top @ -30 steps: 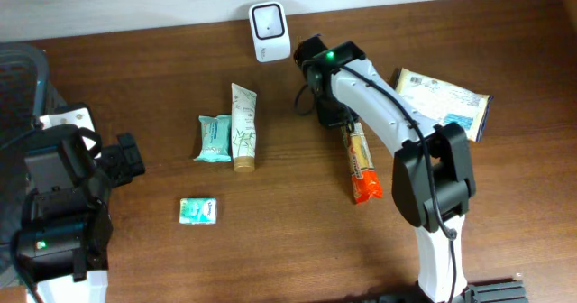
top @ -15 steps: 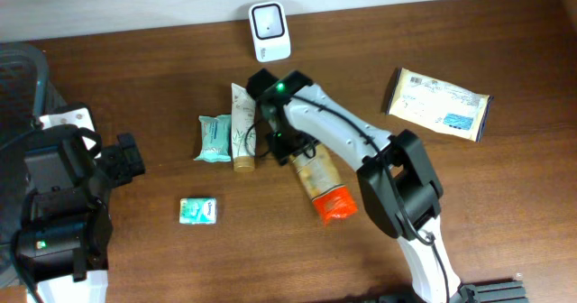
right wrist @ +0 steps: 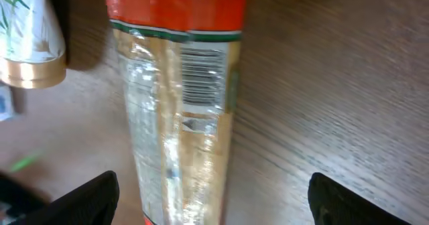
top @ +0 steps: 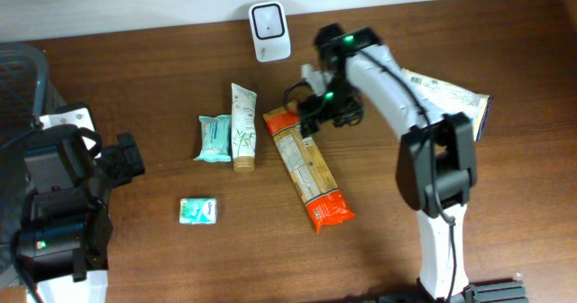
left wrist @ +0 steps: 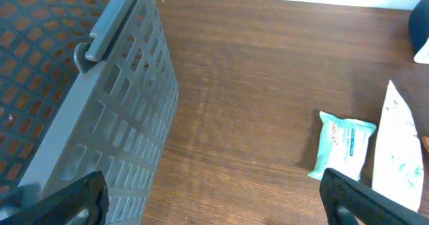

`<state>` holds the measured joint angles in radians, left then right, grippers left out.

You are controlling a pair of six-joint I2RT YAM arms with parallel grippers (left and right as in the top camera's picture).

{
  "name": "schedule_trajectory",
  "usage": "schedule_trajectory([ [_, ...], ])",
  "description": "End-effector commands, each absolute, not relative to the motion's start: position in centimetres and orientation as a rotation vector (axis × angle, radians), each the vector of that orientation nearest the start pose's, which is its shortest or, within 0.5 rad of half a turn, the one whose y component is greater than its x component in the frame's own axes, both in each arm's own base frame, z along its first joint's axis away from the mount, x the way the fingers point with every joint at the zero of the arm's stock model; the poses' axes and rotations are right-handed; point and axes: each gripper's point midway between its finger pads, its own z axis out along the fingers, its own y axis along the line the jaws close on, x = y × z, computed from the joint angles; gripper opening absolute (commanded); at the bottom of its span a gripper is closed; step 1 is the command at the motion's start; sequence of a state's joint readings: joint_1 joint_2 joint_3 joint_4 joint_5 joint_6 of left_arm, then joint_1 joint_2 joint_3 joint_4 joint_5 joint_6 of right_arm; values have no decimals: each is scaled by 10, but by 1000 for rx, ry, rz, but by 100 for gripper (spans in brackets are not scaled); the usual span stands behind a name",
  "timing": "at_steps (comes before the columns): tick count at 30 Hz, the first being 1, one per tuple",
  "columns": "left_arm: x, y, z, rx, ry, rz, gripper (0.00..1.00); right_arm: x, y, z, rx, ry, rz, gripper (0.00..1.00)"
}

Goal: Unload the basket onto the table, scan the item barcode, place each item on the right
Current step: 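Lift the spaghetti pack and turn it toward the scanner with right gripper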

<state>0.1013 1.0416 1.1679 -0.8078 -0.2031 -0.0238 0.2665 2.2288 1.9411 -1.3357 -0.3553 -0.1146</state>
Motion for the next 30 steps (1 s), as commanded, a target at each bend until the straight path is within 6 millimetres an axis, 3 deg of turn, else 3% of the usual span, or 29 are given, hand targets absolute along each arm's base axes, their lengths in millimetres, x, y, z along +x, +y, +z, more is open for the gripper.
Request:
schedule_trajectory([
  [1, 304, 69, 287, -272, 2211, 278, 99, 367, 176, 66, -628, 3112, 881, 88],
  [6, 304, 69, 287, -272, 2211, 278, 99, 327, 174, 26, -684, 3229, 865, 88],
  [11, 304, 69, 287, -272, 2211, 278, 99, 322, 162, -4, -667, 3203, 887, 87],
  [14, 304, 69, 287, -272, 2211, 278, 99, 305, 168, -14, -724, 3132, 1069, 82],
  [15, 304, 69, 287, -272, 2211, 278, 99, 298, 167, -19, -717, 3144, 1082, 78],
  [18, 304, 69, 287, -272, 2211, 278, 99, 287, 167, -26, -702, 3154, 1119, 47],
  [21, 304, 69, 287, -272, 2211, 278, 99, 289, 168, -26, -702, 3140, 1126, 6],
  [24, 304, 69, 287, -272, 2211, 278, 99, 296, 169, -22, -689, 3131, 1118, 4],
  [27, 304, 69, 287, -272, 2211, 278, 99, 327, 171, 13, -618, 3100, 1060, 4],
  [28, 304, 69, 287, -272, 2211, 278, 99, 338, 167, 25, -584, 3114, 966, 4],
  [30, 304, 69, 287, -272, 2211, 278, 99, 361, 150, 60, -519, 3144, 548, 4],
])
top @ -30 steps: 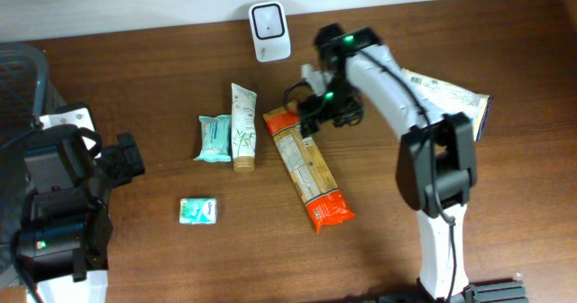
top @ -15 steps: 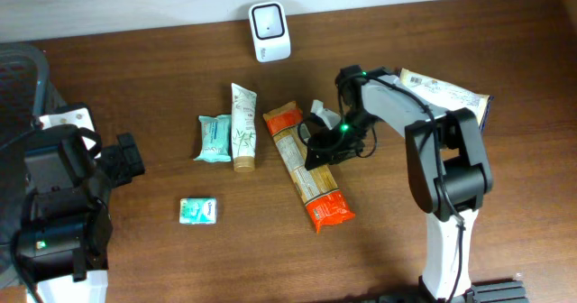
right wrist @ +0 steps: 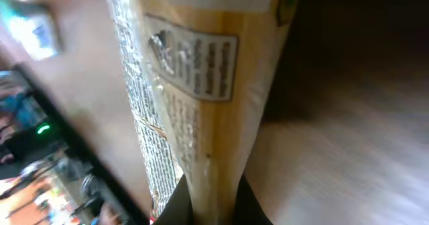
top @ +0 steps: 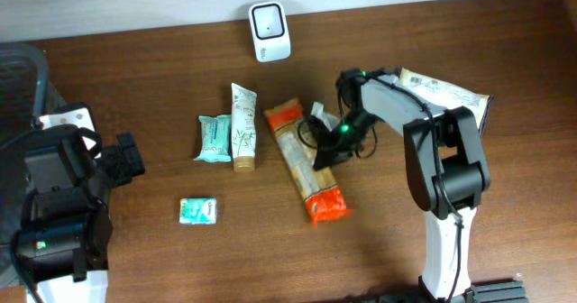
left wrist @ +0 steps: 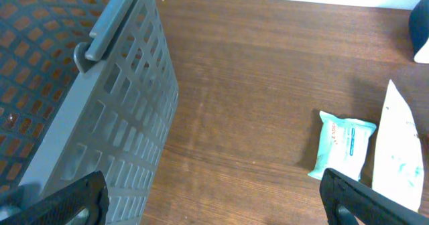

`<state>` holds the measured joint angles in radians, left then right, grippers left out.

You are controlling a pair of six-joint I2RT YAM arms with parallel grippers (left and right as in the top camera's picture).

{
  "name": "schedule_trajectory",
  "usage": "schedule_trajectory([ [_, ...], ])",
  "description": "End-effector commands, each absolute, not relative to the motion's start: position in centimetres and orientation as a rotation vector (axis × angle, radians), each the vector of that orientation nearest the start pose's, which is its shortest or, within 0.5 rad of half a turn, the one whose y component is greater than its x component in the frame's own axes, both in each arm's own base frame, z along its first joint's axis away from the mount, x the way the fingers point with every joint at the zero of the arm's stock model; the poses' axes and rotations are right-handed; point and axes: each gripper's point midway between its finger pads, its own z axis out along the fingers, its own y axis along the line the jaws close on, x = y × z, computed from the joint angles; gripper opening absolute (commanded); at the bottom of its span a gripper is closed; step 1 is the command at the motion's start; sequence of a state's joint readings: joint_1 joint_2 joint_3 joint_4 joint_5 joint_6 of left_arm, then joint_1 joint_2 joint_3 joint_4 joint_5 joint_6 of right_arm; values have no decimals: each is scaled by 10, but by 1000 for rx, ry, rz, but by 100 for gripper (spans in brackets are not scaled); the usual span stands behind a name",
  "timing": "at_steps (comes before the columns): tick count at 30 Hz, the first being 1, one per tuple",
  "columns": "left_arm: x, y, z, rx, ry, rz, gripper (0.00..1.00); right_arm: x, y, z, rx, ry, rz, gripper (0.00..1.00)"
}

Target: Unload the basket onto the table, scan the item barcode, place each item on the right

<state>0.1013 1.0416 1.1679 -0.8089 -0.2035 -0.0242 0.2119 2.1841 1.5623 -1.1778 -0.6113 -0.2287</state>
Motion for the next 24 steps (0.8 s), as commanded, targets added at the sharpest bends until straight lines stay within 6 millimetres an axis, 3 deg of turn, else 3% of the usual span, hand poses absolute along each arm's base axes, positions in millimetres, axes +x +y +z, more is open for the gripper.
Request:
schedule_trajectory([
  [1, 304, 69, 287, -272, 2211, 278, 99, 366, 144, 76, -494, 3139, 314, 4],
  [4, 304, 69, 287, -272, 2211, 278, 99, 361, 141, 84, -469, 3101, -190, 4],
  [6, 304, 69, 287, -272, 2211, 278, 99, 355, 149, 74, -503, 3064, -375, 4],
  [8, 304, 69, 287, -272, 2211, 278, 99, 346, 163, 58, -582, 3042, -449, 4],
  [10, 304, 69, 287, -272, 2211, 278, 99, 339, 173, 44, -639, 3049, -469, 24],
  [13, 304, 69, 287, -272, 2211, 278, 99, 330, 185, 35, -674, 3087, -403, 42],
  [18, 304, 69, 287, -272, 2211, 278, 99, 310, 219, 30, -724, 3178, -68, 45],
  [24, 304, 69, 287, -272, 2211, 278, 99, 298, 239, 30, -790, 3162, -40, 44],
])
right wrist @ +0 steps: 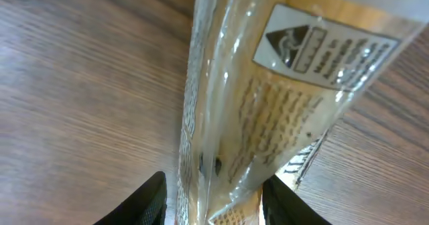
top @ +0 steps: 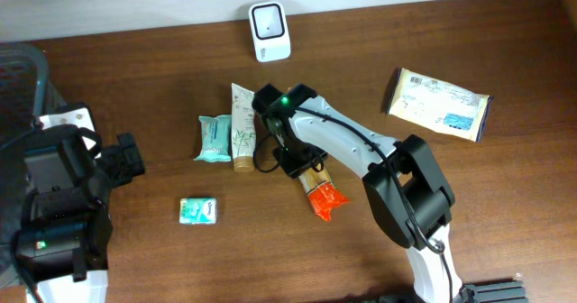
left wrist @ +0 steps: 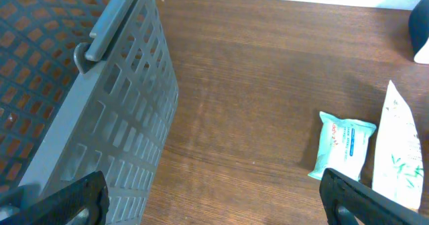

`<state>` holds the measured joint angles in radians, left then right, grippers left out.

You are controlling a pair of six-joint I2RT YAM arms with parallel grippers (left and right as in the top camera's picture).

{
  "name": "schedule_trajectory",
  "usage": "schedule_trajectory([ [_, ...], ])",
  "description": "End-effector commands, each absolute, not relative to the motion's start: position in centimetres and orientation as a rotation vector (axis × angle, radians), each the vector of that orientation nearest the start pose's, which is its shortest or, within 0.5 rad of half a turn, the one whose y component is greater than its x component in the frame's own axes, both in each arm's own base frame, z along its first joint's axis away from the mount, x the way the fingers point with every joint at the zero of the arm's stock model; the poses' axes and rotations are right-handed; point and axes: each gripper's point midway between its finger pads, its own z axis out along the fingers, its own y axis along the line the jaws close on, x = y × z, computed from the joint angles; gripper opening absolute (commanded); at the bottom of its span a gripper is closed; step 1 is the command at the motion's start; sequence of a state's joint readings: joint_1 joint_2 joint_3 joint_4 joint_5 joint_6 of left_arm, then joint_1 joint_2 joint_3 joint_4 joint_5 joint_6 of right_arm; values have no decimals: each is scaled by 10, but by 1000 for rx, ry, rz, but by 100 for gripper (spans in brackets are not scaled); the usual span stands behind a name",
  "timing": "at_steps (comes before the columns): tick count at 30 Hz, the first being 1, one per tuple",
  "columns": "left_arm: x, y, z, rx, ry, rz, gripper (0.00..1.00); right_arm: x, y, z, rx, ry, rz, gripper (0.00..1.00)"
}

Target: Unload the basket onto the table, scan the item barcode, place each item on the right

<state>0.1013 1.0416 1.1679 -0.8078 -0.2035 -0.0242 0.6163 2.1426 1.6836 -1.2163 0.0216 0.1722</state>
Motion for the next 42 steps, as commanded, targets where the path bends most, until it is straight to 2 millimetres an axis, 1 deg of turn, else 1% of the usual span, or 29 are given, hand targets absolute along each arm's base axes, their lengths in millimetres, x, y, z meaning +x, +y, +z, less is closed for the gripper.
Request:
schedule_trajectory([
  [1, 304, 69, 287, -272, 2211, 278, 99, 300, 235, 30, -744, 3148, -123, 48],
  [3, 304, 69, 287, -272, 2211, 278, 99, 310, 224, 32, -653, 3118, -244, 57],
  [5, 304, 69, 287, -272, 2211, 278, 99, 321, 215, 37, -572, 3117, -252, 65],
  [7, 304, 69, 287, -272, 2211, 278, 99, 337, 204, 51, -480, 3104, -203, 70],
  [8, 304, 69, 287, -272, 2211, 278, 99, 344, 199, 60, -443, 3095, -169, 75],
  [11, 304, 69, 287, -272, 2211, 278, 99, 352, 190, 73, -413, 3092, -61, 83],
  [12, 304, 69, 287, -272, 2211, 278, 99, 354, 187, 74, -416, 3108, 9, 85],
  [13, 304, 69, 287, -272, 2211, 278, 99, 353, 190, 75, -461, 3133, 203, 86],
  [14, 304, 69, 287, -272, 2211, 278, 99, 351, 194, 76, -502, 3133, 313, 86],
  [15, 304, 69, 287, -272, 2211, 278, 99, 348, 203, 81, -584, 3109, 527, 88],
  [16, 304, 69, 287, -272, 2211, 278, 99, 345, 206, 84, -649, 3077, 676, 92],
  [17, 304, 69, 287, -272, 2211, 278, 99, 343, 203, 82, -665, 3075, 709, 96],
  [18, 304, 69, 287, -272, 2211, 278, 99, 340, 197, 75, -662, 3093, 715, 100],
  [20, 304, 69, 287, -272, 2211, 278, 99, 334, 188, 54, -629, 3127, 717, 100],
  [22, 304, 69, 287, -272, 2211, 278, 99, 323, 179, 30, -578, 3155, 761, 99],
  [24, 304, 69, 287, -272, 2211, 278, 99, 317, 166, 16, -507, 3175, 798, 98],
  [25, 304, 69, 287, -272, 2211, 278, 99, 316, 159, 10, -485, 3170, 822, 96],
  [27, 304, 69, 287, -272, 2211, 278, 99, 313, 155, 9, -506, 3137, 910, 95],
  [29, 304, 69, 287, -272, 2211, 278, 99, 308, 151, 5, -496, 3111, 992, 91],
  [32, 304, 69, 287, -272, 2211, 278, 99, 296, 159, -7, -476, 3076, 1100, 82],
  [34, 304, 69, 287, -272, 2211, 278, 99, 282, 163, -15, -487, 3102, 1129, 75],
  [35, 304, 69, 287, -272, 2211, 278, 99, 276, 169, -18, -517, 3118, 1131, 68],
  [37, 304, 69, 287, -272, 2211, 278, 99, 271, 175, -21, -565, 3132, 1110, 53],
  [38, 304, 69, 287, -272, 2211, 278, 99, 269, 176, -23, -586, 3139, 1095, 47],
  [40, 304, 69, 287, -272, 2211, 278, 99, 269, 177, -23, -593, 3139, 1089, 24],
  [41, 304, 69, 287, -272, 2211, 278, 99, 269, 177, -23, -593, 3138, 1089, 9],
  [42, 304, 69, 287, -272, 2211, 278, 99, 269, 177, -23, -594, 3136, 1088, 4],
])
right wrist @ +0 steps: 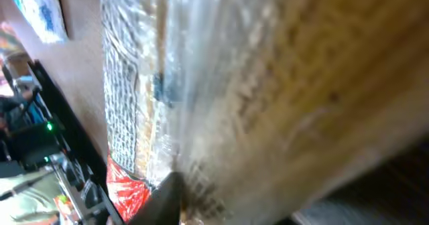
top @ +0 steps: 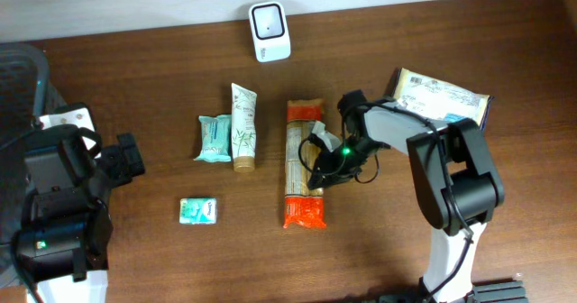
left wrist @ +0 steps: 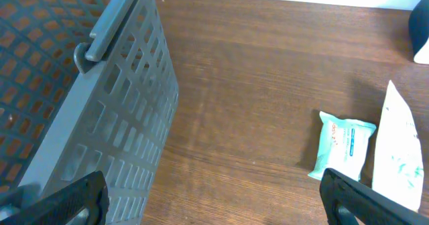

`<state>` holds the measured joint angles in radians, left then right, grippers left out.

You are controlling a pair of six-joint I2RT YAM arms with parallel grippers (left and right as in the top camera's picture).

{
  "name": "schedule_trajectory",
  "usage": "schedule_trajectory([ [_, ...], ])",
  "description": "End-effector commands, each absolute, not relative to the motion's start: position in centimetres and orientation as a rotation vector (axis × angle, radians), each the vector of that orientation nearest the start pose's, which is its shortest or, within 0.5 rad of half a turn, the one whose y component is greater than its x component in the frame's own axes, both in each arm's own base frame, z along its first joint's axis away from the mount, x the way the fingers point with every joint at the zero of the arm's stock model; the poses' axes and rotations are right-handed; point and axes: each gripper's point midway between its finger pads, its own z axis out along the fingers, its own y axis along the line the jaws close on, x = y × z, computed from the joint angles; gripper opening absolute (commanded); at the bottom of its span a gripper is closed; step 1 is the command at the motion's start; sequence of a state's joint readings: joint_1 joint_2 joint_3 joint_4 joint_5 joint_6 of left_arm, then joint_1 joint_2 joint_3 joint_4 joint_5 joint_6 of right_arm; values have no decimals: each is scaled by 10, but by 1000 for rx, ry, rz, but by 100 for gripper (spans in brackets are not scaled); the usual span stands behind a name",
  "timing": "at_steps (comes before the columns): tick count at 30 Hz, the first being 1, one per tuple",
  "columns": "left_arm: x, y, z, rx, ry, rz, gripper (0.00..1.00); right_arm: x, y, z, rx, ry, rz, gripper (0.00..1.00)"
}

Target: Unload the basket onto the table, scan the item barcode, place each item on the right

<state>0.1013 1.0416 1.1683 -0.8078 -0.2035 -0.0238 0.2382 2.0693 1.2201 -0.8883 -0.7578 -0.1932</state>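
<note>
A long clear pasta pack (top: 301,163) with orange-red ends lies straight up and down in the overhead view, in the middle of the table. My right gripper (top: 323,164) is at its right side, shut on its middle. The right wrist view is filled by the blurred pack (right wrist: 221,84), with one dark finger (right wrist: 167,198) pressed against it. The white scanner (top: 269,20) stands at the table's far edge. My left gripper (left wrist: 214,201) hangs open at the far left beside the basket, holding nothing.
A grey mesh basket (left wrist: 100,111) stands at the far left. A teal wipes pack (top: 215,137) and a white tube (top: 242,125) lie left of the pasta. A small teal packet (top: 198,210) lies nearer the front. A cream packet (top: 440,100) lies at the right.
My right gripper with the pasta pack was next to the white tube, the pack slanted. Now the gripper is further right and the pack lies straight. The left arm has not moved.
My right gripper was open over the upper end of the slanted pasta pack. Then it was shut on the pack's middle. Then it held the pack close to the tube at the left. Now the pack is straight, further right, still gripped.
</note>
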Motion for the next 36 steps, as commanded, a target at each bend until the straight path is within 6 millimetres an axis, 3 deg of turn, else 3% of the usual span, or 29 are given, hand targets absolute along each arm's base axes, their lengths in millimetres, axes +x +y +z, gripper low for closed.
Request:
schedule_trajectory([
  [1, 304, 69, 287, -272, 2211, 278, 99, 271, 177, -22, -594, 3135, 1087, 4],
  [3, 304, 69, 287, -272, 2211, 278, 99, 282, 175, -12, -575, 3126, 1081, 4],
  [6, 304, 69, 287, -272, 2211, 278, 99, 311, 177, 25, -568, 3040, 1074, 4],
  [7, 304, 69, 287, -272, 2211, 278, 99, 327, 176, 48, -566, 3016, 1001, 4],
  [8, 304, 69, 287, -272, 2211, 278, 99, 341, 169, 66, -536, 3025, 852, 4],
  [11, 304, 69, 287, -272, 2211, 278, 99, 355, 153, 97, -491, 3069, 376, 4],
  [14, 304, 69, 287, -272, 2211, 278, 99, 344, 146, 97, -498, 3086, -114, 4],
  [16, 304, 69, 287, -272, 2211, 278, 99, 331, 162, 87, -607, 3062, -305, 4],
  [19, 304, 69, 287, -272, 2211, 278, 99, 315, 187, 65, -759, 3065, -367, 4],
  [23, 304, 69, 287, -272, 2211, 278, 99, 301, 191, 24, -829, 3163, -412, 12],
  [25, 304, 69, 287, -272, 2212, 278, 99, 295, 200, 10, -833, 3216, -334, 22],
  [26, 304, 69, 287, -272, 2212, 278, 99, 294, 207, 7, -826, 3221, -275, 41],
  [27, 304, 69, 287, -272, 2211, 278, 99, 295, 210, 6, -823, 3218, -248, 52],
  [32, 304, 69, 287, -272, 2212, 278, 99, 301, 214, 12, -814, 3201, -225, 54],
  [36, 304, 69, 287, -272, 2211, 278, 99, 323, 221, 55, -753, 3112, -152, 56],
])
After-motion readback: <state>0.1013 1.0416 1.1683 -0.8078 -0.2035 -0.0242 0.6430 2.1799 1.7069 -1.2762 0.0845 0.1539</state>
